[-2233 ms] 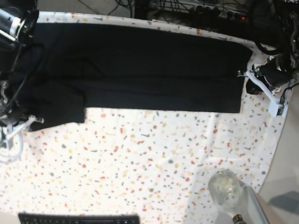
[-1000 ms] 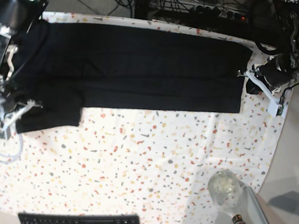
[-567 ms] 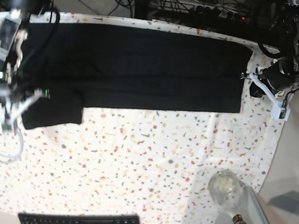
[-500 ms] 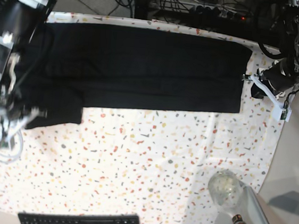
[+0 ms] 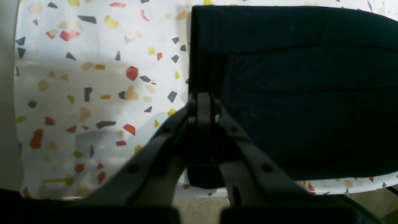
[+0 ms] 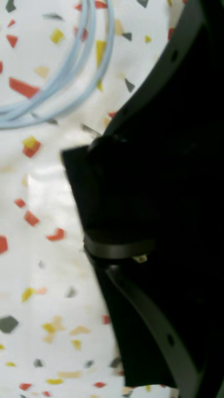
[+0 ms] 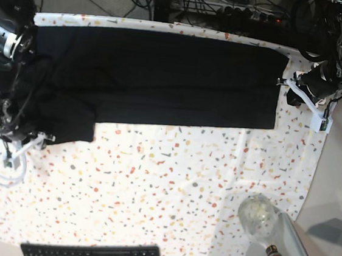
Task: Layout the t-shirt on the table in an organized manner, then fold the t-shirt properly
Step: 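Grasp the hanging sleeve with the right gripper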
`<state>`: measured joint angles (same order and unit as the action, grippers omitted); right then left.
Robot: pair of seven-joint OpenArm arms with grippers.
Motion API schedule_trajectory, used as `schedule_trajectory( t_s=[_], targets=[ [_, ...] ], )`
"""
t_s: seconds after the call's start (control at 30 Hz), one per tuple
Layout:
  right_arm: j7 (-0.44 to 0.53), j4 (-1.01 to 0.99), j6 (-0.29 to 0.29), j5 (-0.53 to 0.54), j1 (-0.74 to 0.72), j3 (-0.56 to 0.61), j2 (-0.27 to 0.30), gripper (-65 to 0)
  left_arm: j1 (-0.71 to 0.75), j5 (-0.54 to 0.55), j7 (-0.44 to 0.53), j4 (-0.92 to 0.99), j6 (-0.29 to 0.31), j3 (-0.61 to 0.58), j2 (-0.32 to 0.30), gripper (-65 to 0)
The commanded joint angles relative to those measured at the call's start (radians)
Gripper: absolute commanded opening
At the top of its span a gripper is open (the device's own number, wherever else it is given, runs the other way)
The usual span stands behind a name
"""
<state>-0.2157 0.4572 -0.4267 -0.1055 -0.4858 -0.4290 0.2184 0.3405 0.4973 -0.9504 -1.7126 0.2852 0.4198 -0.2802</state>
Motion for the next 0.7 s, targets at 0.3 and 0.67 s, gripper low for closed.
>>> schedule_trajectory(
  t_s=[0.3,0.67],
  targets=[
    [0.034,-0.036,0.001,0.003,-0.014,-0.004,0.013,-65.0,-0.008,0.005,0.015,-0.016,-0.001,0.006,-0.014,-65.0],
    [-0.170,0.526,-0.005,0.007,0.213,-0.006,-0.058,-65.0,-0.010,0.005,0.015,-0.014,-0.001,0.006,-0.014,-65.0]
  ],
)
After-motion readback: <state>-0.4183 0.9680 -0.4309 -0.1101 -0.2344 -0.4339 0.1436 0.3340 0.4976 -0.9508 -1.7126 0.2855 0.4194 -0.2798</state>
